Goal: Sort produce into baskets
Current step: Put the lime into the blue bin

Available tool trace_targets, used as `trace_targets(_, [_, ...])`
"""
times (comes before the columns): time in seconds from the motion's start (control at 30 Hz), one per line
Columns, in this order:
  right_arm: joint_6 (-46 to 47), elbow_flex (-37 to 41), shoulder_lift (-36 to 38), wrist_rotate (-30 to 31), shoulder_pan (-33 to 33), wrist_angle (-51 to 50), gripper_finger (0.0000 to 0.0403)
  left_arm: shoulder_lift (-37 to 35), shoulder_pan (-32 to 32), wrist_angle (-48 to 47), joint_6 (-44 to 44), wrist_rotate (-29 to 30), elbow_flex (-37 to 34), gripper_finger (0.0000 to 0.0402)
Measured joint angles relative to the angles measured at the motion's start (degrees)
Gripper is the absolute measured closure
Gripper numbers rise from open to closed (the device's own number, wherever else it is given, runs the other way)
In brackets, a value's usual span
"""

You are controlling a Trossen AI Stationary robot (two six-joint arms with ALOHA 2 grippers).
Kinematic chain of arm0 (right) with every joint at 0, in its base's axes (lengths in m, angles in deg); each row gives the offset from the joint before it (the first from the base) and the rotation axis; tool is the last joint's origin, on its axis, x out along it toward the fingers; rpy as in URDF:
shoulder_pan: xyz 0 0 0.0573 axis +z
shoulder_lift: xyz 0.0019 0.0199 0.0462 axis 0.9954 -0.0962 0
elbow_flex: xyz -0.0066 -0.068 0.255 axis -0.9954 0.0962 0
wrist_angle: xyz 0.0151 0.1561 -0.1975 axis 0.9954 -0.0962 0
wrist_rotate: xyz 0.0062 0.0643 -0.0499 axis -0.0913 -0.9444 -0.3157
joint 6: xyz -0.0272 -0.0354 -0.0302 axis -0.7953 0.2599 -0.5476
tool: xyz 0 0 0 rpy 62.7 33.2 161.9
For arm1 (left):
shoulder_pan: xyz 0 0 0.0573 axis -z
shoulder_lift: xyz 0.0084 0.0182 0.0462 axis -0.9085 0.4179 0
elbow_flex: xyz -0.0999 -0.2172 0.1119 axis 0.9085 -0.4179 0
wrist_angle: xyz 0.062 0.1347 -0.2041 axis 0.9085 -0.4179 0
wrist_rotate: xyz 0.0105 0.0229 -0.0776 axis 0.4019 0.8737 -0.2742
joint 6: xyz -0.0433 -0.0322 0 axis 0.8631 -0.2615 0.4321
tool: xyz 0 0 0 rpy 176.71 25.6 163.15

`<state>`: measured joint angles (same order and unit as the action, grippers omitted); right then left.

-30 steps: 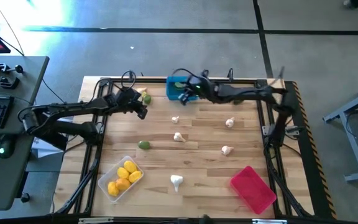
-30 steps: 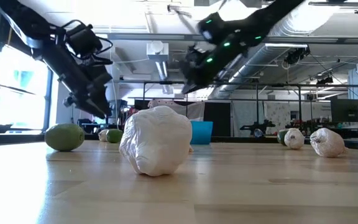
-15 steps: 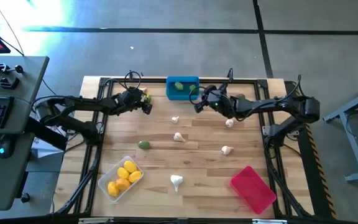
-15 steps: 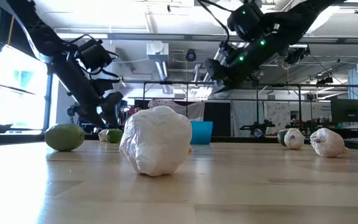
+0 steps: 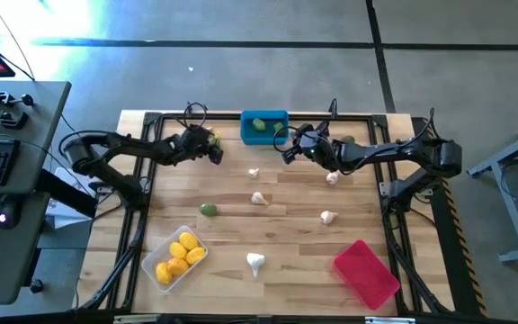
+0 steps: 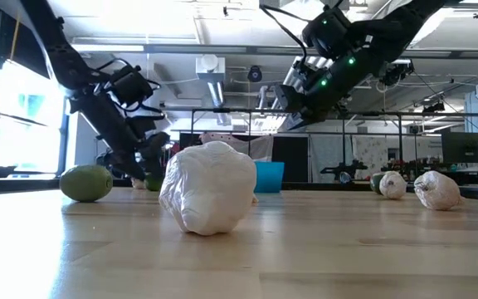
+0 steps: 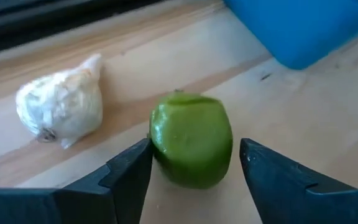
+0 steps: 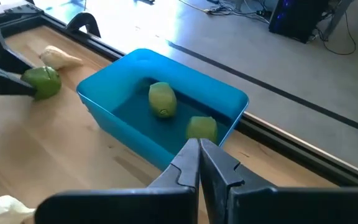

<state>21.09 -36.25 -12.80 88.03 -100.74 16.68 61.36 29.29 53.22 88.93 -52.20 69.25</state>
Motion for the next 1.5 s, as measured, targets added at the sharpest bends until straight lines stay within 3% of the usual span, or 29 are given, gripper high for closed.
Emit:
trace_targets(0.43, [-2.6, 0.0, 0.0, 0.1, -0.5, -0.4, 0.0403, 0.9, -1.3, 1.0, -3.8, -0.5, 0.0, 0.0286])
trace_targets(0.7, [-2.7, 0.0, 0.0, 0.1, -0.6, -1.1, 0.0403, -1.5, -2.0, 0.5, -6.0, -5.7, 1.3, 0.0295])
trace_targets(0.87, [-1.9, -0.1, 0.0, -0.1, -0.6, -2.1, 0.0403, -2.7, -1.7, -6.0, -5.8, -11.2, 8.5, 0.0295])
trace_targets(1.1, [-1.4, -0.1, 0.0, -0.1, -0.6, -2.5, 0.0403, 0.7, -0.2, -12.5, -12.8, -12.4, 21.0, 0.0295])
trace_targets(1.5, [-0.4, -0.1, 0.0, -0.1, -0.6, -5.7, 0.0403, 16.8, 0.0, -21.9, -18.7, -16.3, 38.1, 0.0295])
